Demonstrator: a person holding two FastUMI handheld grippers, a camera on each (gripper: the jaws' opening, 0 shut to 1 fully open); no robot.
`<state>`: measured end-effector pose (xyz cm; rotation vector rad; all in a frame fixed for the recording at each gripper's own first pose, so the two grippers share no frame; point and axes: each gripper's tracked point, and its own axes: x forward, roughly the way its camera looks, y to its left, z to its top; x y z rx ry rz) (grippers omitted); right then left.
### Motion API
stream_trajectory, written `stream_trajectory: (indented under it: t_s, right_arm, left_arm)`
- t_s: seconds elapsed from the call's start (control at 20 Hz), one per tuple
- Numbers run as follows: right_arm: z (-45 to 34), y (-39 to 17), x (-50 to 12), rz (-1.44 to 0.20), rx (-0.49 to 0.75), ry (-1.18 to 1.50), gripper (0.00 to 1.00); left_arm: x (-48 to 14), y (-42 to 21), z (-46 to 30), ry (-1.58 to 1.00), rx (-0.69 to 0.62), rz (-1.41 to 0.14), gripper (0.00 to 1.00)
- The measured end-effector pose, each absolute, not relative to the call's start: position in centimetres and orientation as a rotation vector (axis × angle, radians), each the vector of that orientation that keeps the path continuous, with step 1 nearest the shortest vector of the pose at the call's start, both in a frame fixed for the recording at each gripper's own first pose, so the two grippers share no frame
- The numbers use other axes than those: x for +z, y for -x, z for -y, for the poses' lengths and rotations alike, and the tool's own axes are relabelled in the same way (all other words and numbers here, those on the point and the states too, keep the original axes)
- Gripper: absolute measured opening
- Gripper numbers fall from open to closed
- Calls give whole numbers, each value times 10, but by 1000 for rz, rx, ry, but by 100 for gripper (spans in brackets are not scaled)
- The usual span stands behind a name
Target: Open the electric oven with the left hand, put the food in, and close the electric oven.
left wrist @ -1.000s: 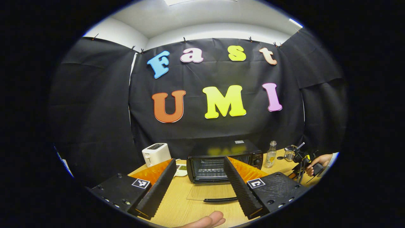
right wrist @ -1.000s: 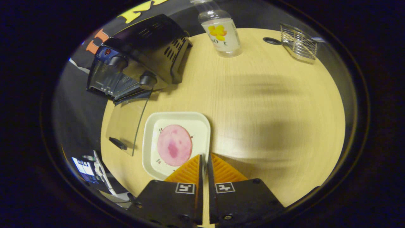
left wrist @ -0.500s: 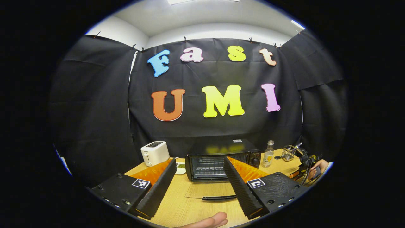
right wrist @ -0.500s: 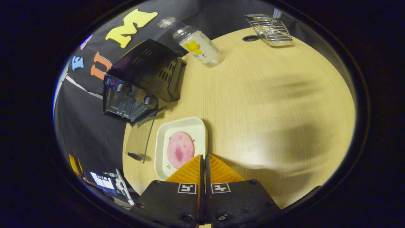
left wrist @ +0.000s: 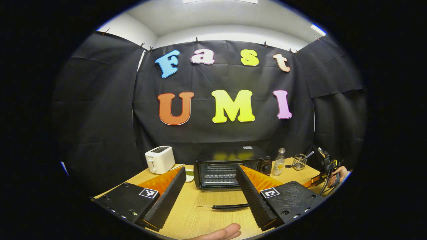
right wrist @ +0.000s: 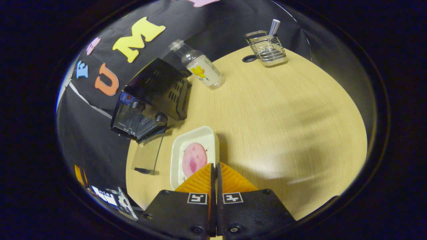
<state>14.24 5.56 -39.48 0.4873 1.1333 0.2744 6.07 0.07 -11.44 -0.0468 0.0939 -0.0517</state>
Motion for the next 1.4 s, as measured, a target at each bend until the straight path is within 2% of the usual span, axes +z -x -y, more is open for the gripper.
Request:
stream_trajectory:
  t_s: [0.2,0.4,0.45,0.8,0.85,0.9,0.95,1.05,1.1,1.15,1.4]
  right_arm:
    - [-65,-134,-367,-1113,290,-529,2]
    - [-88,-129,-332,-1067,320,-535,4]
    - [-96,-126,-325,-1058,333,-532,2]
    - [-176,-106,-288,-1050,455,-533,4]
    - [-189,-105,-287,-1050,471,-532,4]
    - [-201,-104,-287,-1053,482,-532,4]
    - [-214,-103,-288,-1057,486,-542,2]
    - [-240,-106,-293,-1066,489,-559,4]
    - [-252,-108,-297,-1072,486,-564,4]
    - [-264,-110,-300,-1075,483,-575,4]
    - [-310,-138,-322,-1059,409,-637,4]
  left_arm:
    - [-120,-57,-5,51,-71,-89,95]
    - [-122,-49,-19,43,-75,-84,95]
    - [-124,-47,-24,43,-72,-81,95]
    - [-121,-33,-63,19,-21,-38,95]
    - [-122,-31,-68,20,-16,-38,85]
    - [-122,-29,-70,29,-14,-37,95]
    - [-124,-28,-73,37,-15,-37,95]
    - [-127,-26,-81,45,-9,-39,95]
    - [-129,-27,-84,45,-4,-38,85]
    - [-132,-27,-85,46,-2,-39,95]
    - [-140,-31,-97,46,20,-24,95]
